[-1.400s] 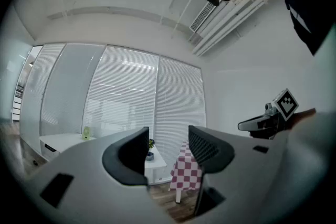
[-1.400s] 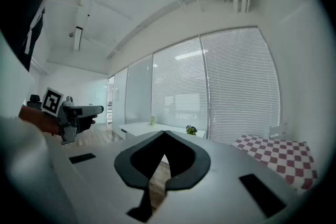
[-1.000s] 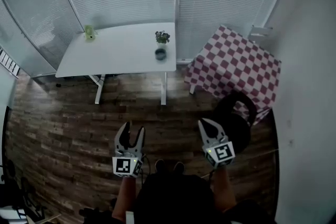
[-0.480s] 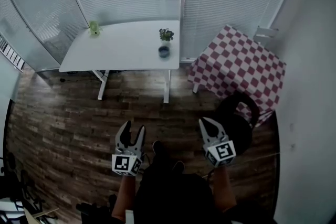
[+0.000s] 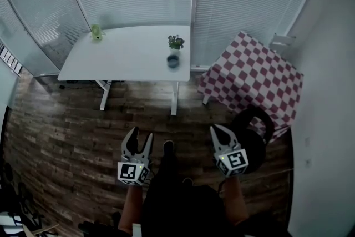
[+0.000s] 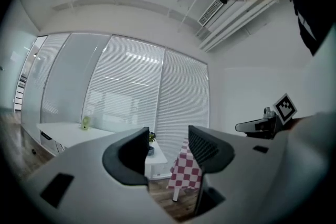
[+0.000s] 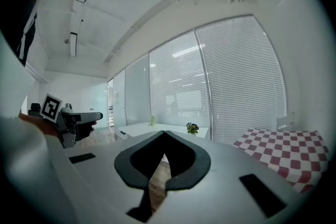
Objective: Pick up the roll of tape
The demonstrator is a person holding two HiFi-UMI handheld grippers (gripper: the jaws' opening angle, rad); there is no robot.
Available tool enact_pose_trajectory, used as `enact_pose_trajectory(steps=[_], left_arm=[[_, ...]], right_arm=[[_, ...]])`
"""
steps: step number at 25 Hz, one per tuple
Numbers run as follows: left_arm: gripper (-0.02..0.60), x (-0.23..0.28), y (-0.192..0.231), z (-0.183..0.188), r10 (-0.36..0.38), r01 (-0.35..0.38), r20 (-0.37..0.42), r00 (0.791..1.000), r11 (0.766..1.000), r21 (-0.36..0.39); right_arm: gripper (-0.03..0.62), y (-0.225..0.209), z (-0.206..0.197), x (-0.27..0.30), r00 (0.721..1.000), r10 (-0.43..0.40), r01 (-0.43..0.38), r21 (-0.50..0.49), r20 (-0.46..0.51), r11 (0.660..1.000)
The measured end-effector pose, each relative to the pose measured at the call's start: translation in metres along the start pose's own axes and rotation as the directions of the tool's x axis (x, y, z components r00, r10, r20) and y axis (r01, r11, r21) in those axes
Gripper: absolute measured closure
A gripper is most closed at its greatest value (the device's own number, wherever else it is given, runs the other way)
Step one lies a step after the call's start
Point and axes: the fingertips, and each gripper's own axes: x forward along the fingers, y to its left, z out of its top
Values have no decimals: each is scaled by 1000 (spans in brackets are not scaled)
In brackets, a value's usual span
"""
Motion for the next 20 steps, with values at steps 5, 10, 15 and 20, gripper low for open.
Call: enact_pose_trajectory(steps=[5,10,15,20], left_arm=[[350,45,27,5,-1,1,8,1000,1000,14],[350,83,51,4,-4,4,-5,1000,1000,-2],[350,121,69,5,-14,14,-16,1000,1000,-7],[350,157,92,9,-37,37,-25,999,999,-5]], right_arm=[[588,-16,19,49,1000,5,-5,-15,15,1000],[588,-26,26,94,1000,23,-22,-18,14,1000],[588,-43,24,132,1000,16,-17,-16,-24,1000],[588,-55,41,169,1000,9,-9,-13,2,1000]])
